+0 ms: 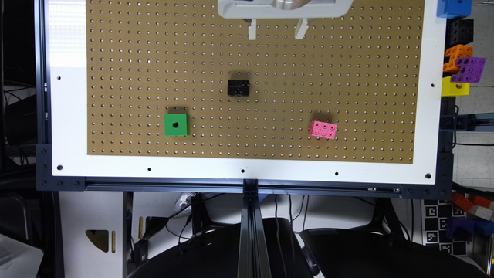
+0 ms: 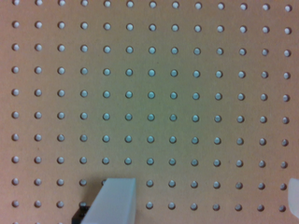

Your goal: Pick up pink block.

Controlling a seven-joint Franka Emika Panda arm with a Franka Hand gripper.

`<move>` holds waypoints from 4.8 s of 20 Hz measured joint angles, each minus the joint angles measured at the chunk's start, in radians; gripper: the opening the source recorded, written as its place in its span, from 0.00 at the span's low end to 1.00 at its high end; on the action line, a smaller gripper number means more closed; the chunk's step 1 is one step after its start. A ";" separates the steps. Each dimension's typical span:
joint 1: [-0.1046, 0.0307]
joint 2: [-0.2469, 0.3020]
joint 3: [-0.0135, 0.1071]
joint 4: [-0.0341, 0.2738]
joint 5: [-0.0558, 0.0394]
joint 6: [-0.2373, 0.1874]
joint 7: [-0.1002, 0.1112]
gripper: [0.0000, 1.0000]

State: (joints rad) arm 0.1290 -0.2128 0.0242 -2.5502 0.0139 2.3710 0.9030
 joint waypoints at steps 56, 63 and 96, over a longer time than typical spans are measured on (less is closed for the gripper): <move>0.053 0.696 0.119 0.637 -0.0101 0.086 0.173 1.00; 0.053 0.719 0.119 0.649 -0.0151 0.091 0.173 1.00; 0.053 0.855 0.114 0.704 -0.0337 0.166 0.173 0.00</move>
State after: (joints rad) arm 0.1823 0.6425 0.1381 -1.8461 -0.0198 2.5372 1.0756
